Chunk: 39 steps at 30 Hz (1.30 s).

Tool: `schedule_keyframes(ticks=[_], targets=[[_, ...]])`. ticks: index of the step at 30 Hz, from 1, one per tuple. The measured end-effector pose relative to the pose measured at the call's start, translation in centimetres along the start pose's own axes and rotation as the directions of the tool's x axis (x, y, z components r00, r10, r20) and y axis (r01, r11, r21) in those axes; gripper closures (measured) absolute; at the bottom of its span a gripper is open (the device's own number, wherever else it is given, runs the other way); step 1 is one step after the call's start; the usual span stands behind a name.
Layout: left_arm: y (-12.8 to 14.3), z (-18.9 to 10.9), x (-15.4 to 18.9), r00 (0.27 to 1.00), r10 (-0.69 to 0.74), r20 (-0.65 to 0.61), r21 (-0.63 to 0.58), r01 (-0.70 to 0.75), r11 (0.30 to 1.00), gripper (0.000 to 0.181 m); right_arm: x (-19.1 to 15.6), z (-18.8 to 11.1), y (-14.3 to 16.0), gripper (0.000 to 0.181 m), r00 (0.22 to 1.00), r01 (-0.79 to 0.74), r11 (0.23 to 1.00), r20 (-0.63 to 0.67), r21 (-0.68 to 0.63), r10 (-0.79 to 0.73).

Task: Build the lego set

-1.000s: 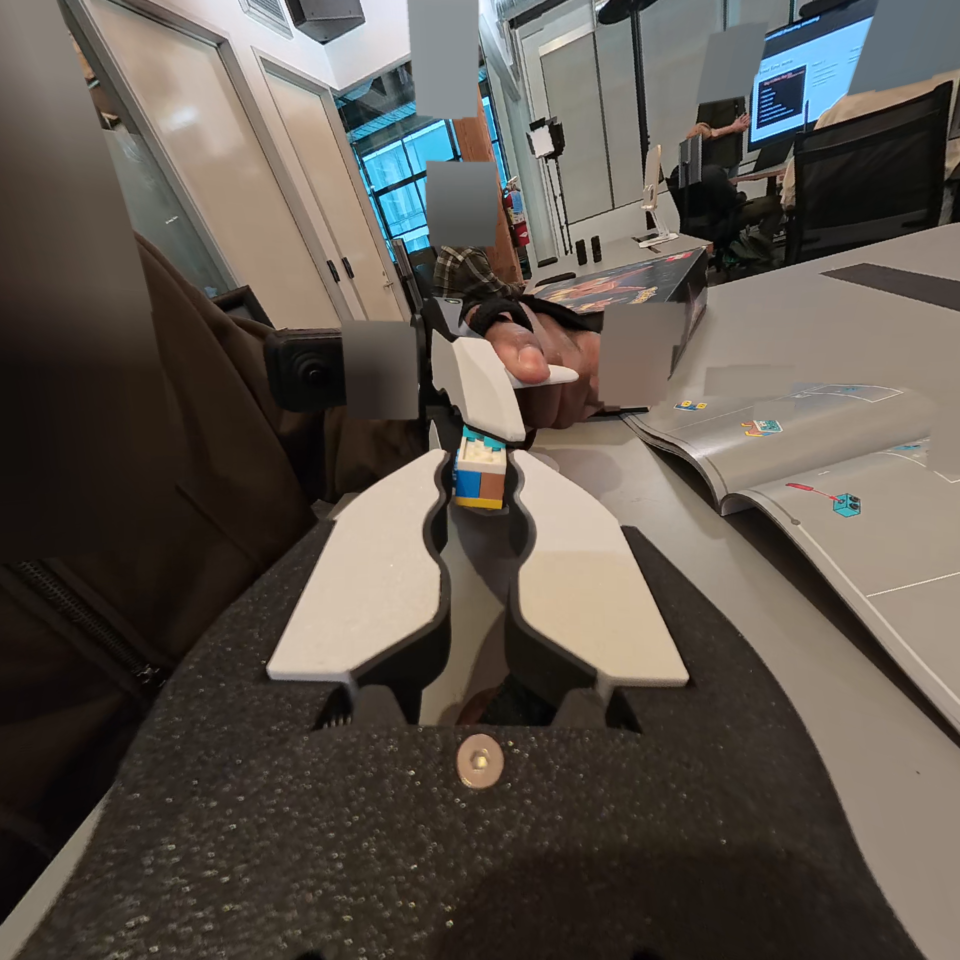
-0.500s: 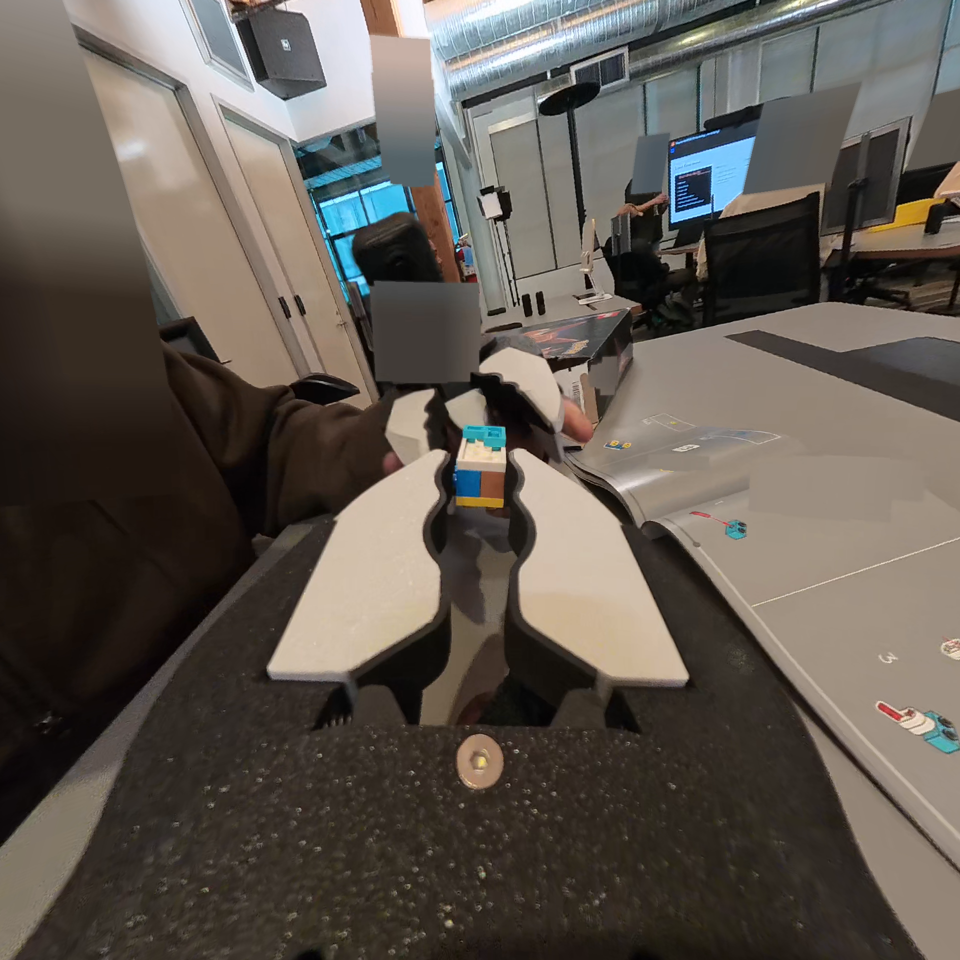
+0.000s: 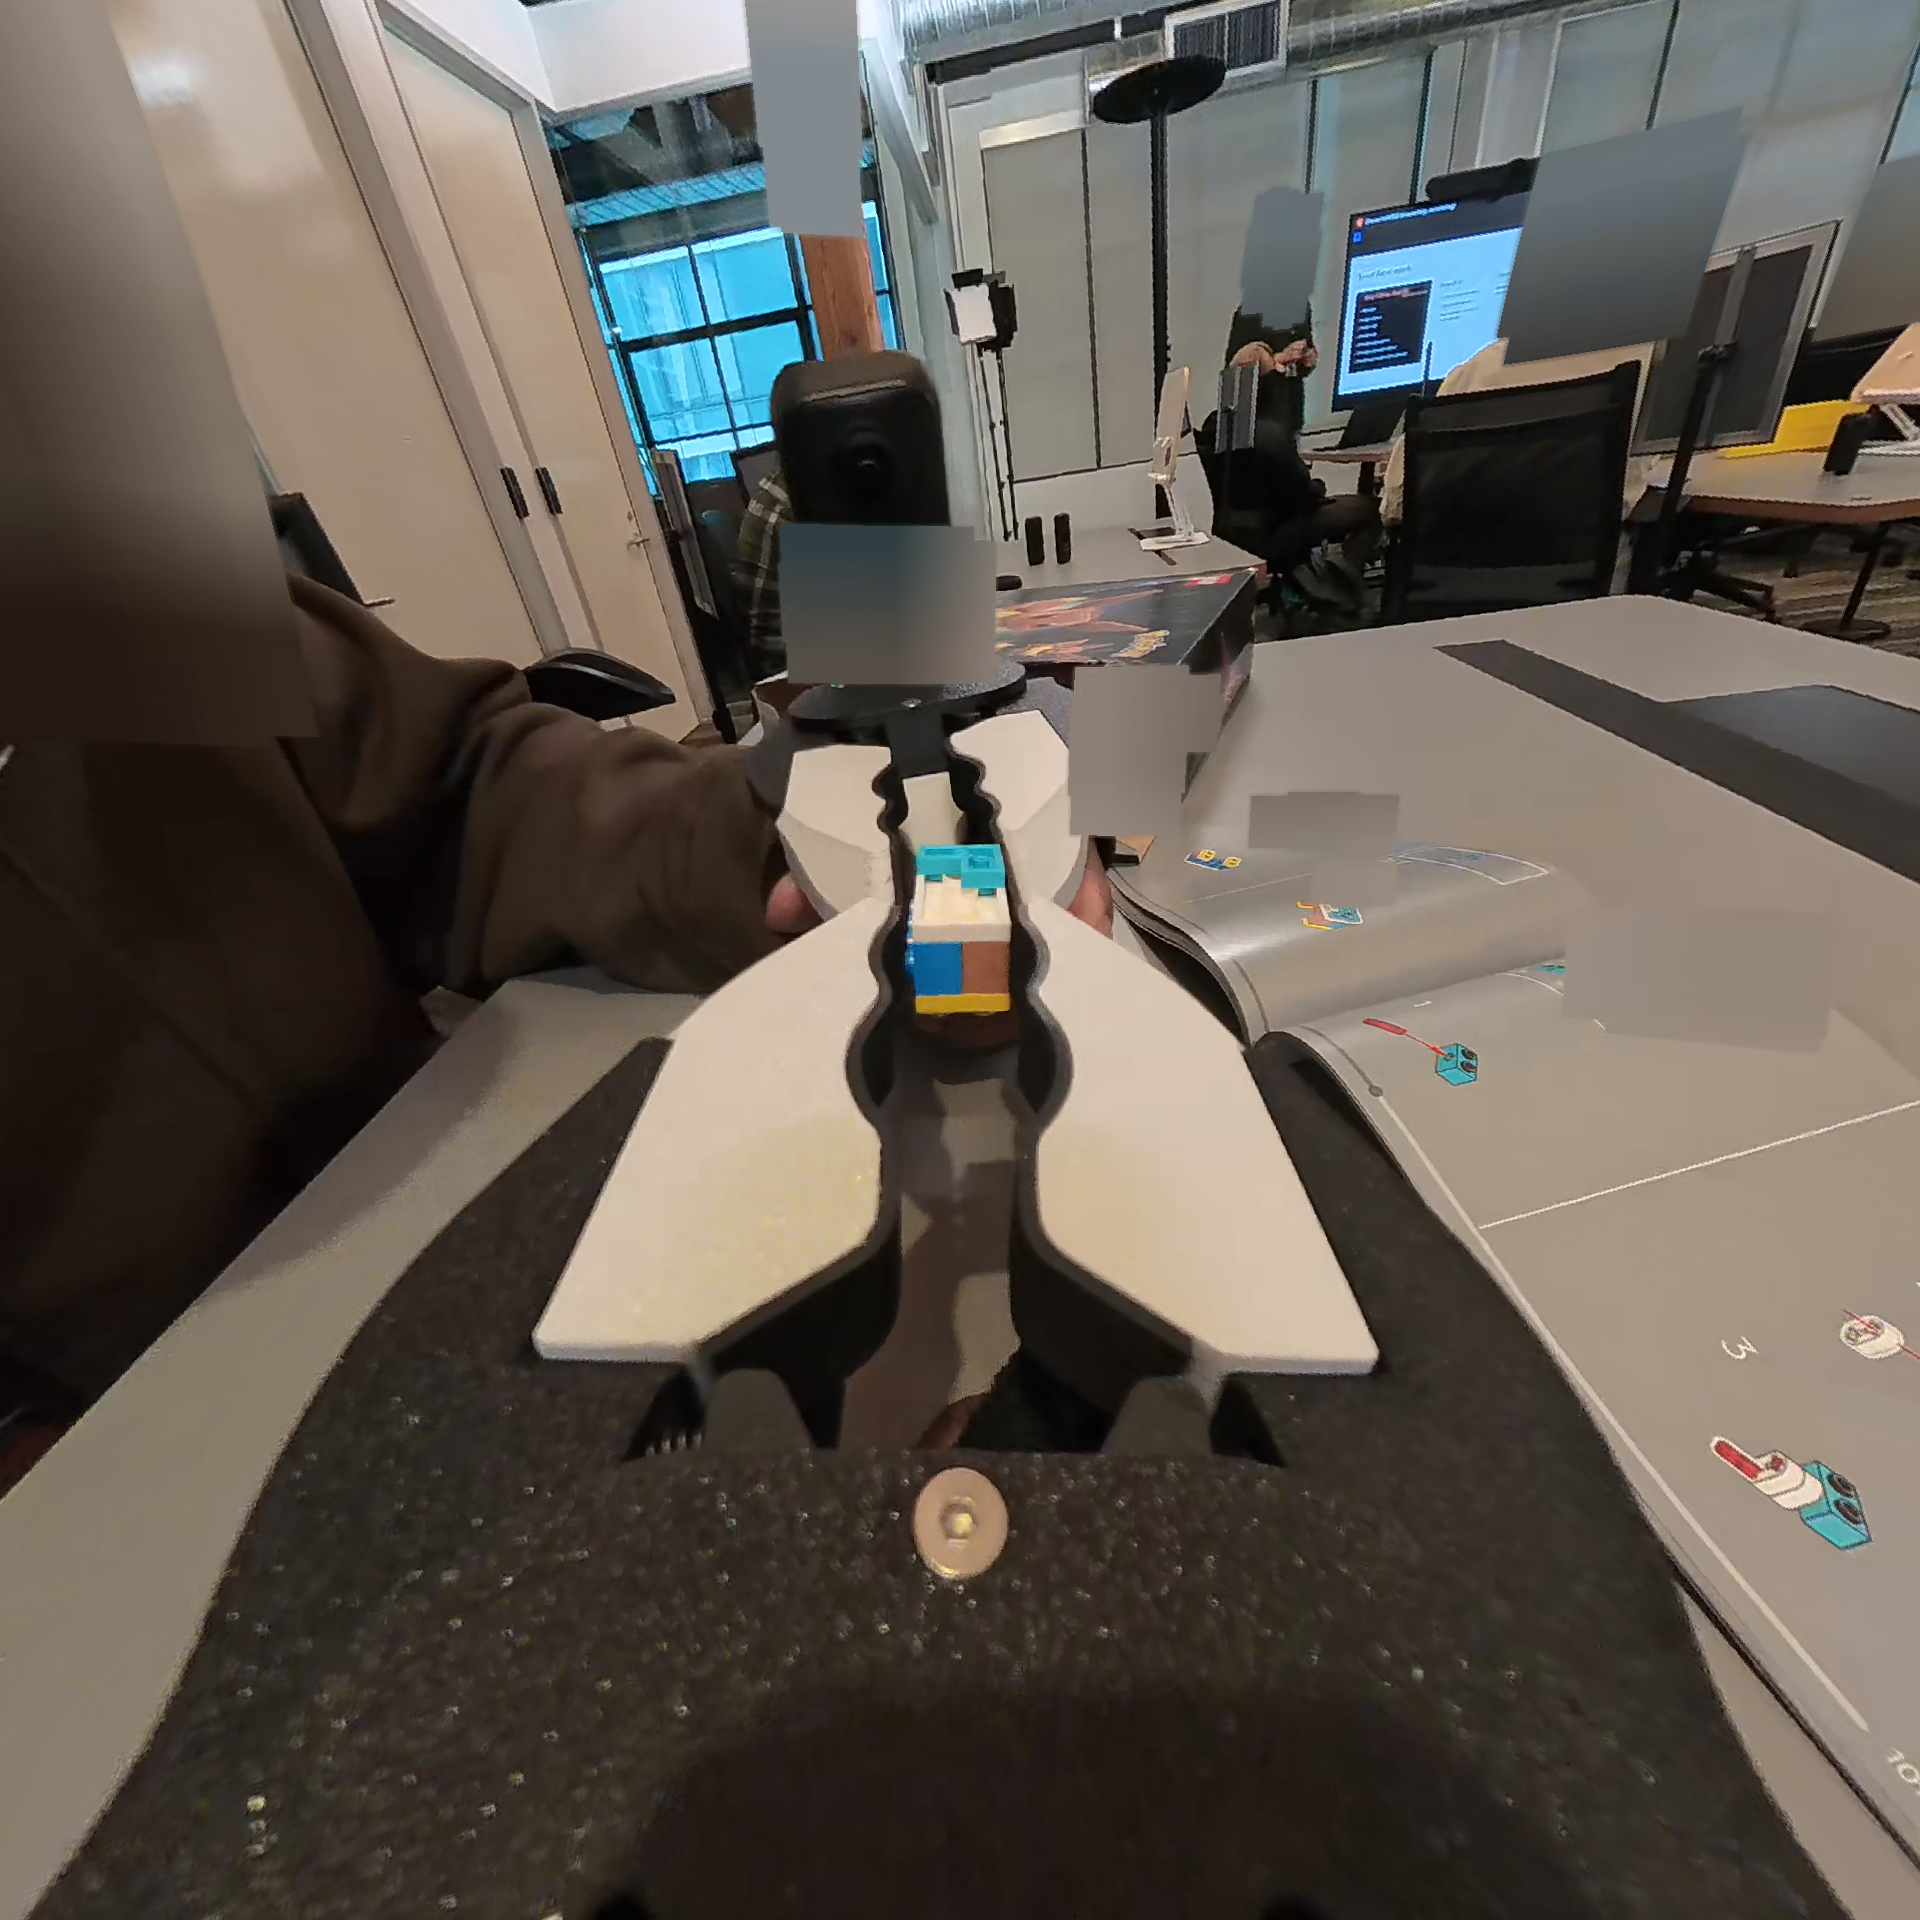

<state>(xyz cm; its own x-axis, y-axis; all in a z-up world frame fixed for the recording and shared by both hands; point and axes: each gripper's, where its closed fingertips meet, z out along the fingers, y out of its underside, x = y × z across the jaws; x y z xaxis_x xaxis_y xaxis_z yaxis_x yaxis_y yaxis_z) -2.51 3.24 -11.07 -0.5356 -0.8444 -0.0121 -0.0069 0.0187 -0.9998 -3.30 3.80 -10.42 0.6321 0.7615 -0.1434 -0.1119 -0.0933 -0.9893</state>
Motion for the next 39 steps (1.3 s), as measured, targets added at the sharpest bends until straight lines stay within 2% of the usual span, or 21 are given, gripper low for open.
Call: schedule_keyframes(ticks=[4, 8, 13, 17, 22, 26, 31, 33, 39], targets=[[0.2, -0.3, -0.5, 0.996, 0.079, 0.046, -0.015, -0.079, 0.997, 0.161, 1.1, -0.4, 0.3, 0.152, 0.997, 0.015, 0.999, -0.081, -0.041, -0.019], [0.1, -0.8, -1.0, 0.994, 0.087, 0.063, -0.010, -0.086, 0.996, 0.161, 1.9, -2.5, 1.0, 0.137, 0.982, 0.009, 0.992, -0.185, -0.123, -0.031], [-0.4, -1.9, -2.5, 0.996, -0.046, 0.072, 0.042, 0.044, 0.998, 0.161, 1.4, -5.2, 2.9, 0.137, 0.939, 0.008, 0.956, -0.327, -0.292, -0.108], [-0.5, -2.6, -3.5, 0.994, -0.069, 0.084, 0.046, 0.065, 0.997, 0.161, -0.7, -6.7, 5.6, 0.142, 0.903, -0.095, 0.905, -0.419, -0.415, -0.097], [0.0, -2.5, -3.9, 0.993, -0.053, 0.101, 0.018, 0.052, 0.999, 0.162, -4.5, -8.7, 7.4, 0.147, 0.834, -0.184, 0.894, -0.547, -0.409, -0.079], [0.2, -2.0, -3.4, 0.995, -0.027, 0.093, -0.003, 0.027, 1.000, 0.161, -5.7, -8.6, 8.4, 0.151, 0.808, -0.192, 0.865, -0.574, -0.464, -0.129], [0.3, -1.8, -3.0, 0.995, 0.006, 0.095, -0.025, -0.003, 1.000, 0.161, -5.1, -8.0, 10.7, 0.157, 0.809, -0.201, 0.759, -0.542, -0.619, -0.228], [0.1, -1.8, -2.8, 0.995, 0.018, 0.097, -0.026, -0.016, 1.000, 0.162, -4.4, -7.8, 11.2, 0.156, 0.813, -0.192, 0.721, -0.519, -0.666, -0.264], [0.5, -2.0, -3.6, 0.993, 0.023, 0.118, -0.043, -0.018, 0.999, 0.161, -0.4, -7.2, 10.4, 0.157, 0.831, -0.121, 0.715, -0.464, -0.689, -0.307]])
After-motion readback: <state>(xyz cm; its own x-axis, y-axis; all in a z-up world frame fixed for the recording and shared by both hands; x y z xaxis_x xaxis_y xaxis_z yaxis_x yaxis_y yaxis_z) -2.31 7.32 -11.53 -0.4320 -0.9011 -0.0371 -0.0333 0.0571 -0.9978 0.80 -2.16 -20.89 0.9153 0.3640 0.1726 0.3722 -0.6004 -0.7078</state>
